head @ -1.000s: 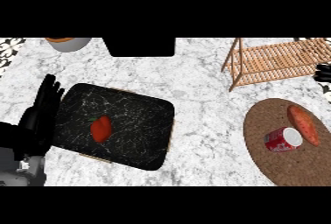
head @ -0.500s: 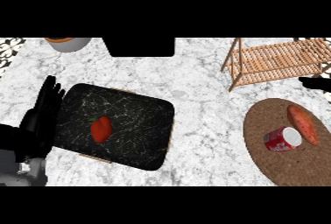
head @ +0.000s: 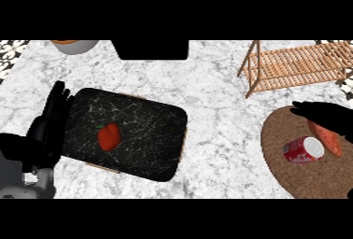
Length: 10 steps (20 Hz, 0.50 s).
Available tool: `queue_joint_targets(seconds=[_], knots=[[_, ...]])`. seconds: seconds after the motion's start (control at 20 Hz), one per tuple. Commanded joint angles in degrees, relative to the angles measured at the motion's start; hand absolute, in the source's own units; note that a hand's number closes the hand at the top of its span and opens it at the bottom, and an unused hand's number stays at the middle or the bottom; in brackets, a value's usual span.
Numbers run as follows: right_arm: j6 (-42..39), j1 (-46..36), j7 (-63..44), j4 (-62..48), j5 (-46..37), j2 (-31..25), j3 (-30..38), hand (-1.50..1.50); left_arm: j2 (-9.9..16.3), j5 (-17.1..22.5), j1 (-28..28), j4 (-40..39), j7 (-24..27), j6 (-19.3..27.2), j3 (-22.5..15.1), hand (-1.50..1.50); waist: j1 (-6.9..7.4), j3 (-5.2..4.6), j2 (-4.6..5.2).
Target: Pick the can from the placemat and place it in the tiered shelf
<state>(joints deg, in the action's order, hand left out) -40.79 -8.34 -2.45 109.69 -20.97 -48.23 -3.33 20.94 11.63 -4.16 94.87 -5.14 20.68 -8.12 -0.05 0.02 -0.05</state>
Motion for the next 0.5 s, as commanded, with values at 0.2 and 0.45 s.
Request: queue_joint_targets(seconds=[0.2,0.45], knots=[[4.4,3.6,-2.2,-0.6,-16.8,1.0,-5.5,-1.50,-0.9,-0.5,-0.1,1.3,-1.7,-1.0,1.6,0.00,0.10,-0.01,-0.02],[5.8,4.9,3.8,-4.0,-20.0,5.0,-2.0,-1.50,-2.5,-3.0,1.8,2.3,-2.2,-2.9,2.6,0.00,0.10,-0.02,0.00]])
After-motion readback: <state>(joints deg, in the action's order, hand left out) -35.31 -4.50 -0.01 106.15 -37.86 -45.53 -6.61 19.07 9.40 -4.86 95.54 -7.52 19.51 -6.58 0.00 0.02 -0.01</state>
